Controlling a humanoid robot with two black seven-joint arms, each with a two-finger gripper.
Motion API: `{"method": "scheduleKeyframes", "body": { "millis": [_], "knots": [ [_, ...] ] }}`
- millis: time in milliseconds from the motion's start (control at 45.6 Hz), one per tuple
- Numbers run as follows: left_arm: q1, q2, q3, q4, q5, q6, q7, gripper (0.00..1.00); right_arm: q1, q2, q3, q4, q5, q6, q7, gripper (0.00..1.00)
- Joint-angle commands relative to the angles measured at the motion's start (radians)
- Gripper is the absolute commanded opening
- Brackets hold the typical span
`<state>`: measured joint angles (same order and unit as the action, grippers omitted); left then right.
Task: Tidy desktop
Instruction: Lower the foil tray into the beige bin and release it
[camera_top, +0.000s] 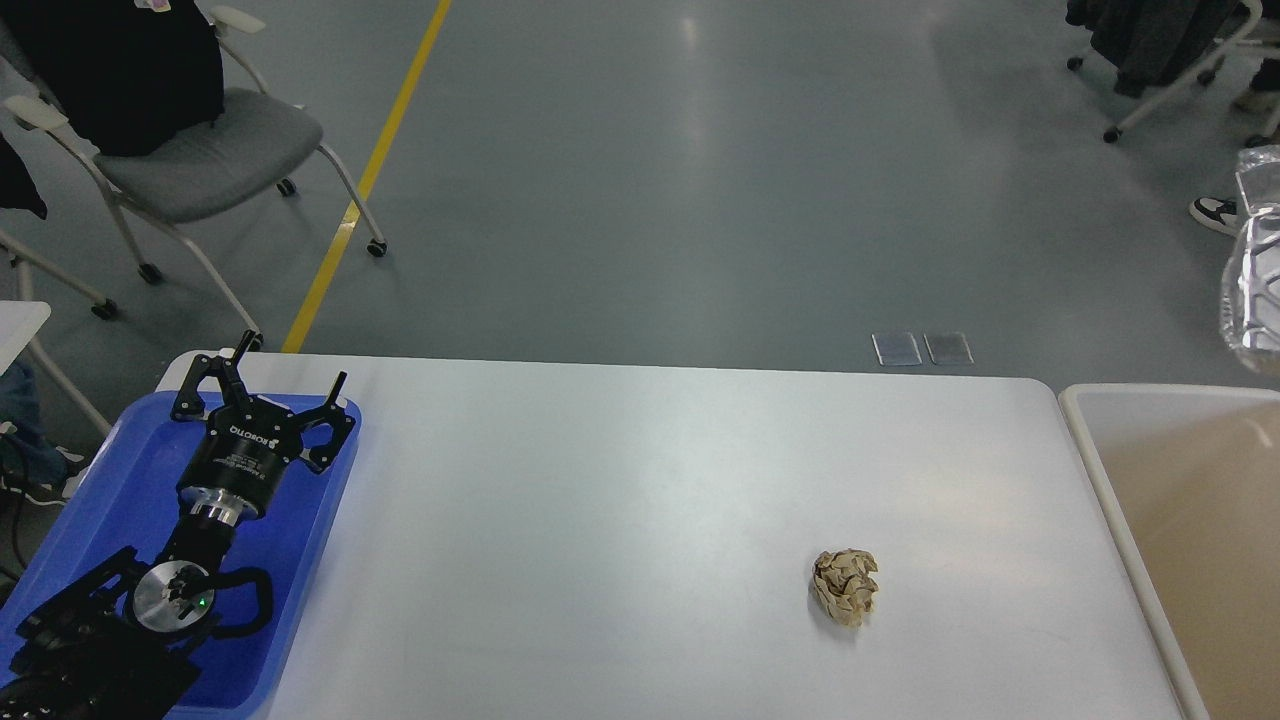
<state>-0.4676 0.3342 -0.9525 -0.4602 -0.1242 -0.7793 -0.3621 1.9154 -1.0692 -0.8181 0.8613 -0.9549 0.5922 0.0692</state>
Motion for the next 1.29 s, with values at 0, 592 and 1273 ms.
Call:
{"method": "scheduleKeyframes", "body": {
  "millis": [0, 592, 1273],
  "knots": [
    [0.0, 0.0, 0.0, 0.0, 0.0, 0.0, 0.0, 0.99, -0.169, -0.034, 0.007, -0.148, 0.079, -0.28, 0.0, 0.0],
    [-0.002, -0.001, 0.0, 0.0, 0.0, 0.0, 0.0, 0.99, -0.832, 0.305, 0.03, -0.571, 1.111, -0.818, -0.045, 0.0],
    [-0.002, -0.001, 0.0, 0.0, 0.0, 0.002, -0.001, 0.99, -1.266, 0.569, 0.947, -0.788, 1.202, -0.807, -0.204, 0.0]
  ]
}}
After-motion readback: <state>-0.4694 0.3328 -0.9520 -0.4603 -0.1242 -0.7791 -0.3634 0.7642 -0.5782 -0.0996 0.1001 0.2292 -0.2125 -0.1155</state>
